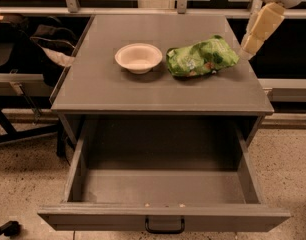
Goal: Place green rice chip bag into top drawer
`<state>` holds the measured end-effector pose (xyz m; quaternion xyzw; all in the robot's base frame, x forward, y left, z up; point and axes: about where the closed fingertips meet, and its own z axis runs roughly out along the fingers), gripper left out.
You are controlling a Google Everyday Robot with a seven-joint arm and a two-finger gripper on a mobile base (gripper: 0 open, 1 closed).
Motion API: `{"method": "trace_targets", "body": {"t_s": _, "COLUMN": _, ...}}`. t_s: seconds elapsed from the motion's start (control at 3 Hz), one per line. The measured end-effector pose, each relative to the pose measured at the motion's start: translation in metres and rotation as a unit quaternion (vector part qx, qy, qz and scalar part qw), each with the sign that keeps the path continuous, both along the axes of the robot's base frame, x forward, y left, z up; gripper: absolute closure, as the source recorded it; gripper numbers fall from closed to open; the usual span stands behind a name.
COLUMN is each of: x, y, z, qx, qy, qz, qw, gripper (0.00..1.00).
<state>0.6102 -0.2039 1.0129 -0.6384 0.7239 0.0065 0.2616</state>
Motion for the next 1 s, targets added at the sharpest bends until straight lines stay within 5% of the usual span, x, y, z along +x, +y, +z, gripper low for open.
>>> {"method": "trace_targets", "body": {"t_s": 0.67, "x": 0.025, "y": 0.001, "z": -0.031, "qx": 0.011, "qy": 0.026, "qz": 0.006, "qw": 0.9996, "gripper": 0.00}}
{"method": "trace_targets", "body": {"t_s": 1.0, "x": 0.035, "y": 0.005, "z": -0.033, "qx": 0.025, "qy": 0.016, "qz": 0.007, "qw": 0.9995, "gripper": 0.00}}
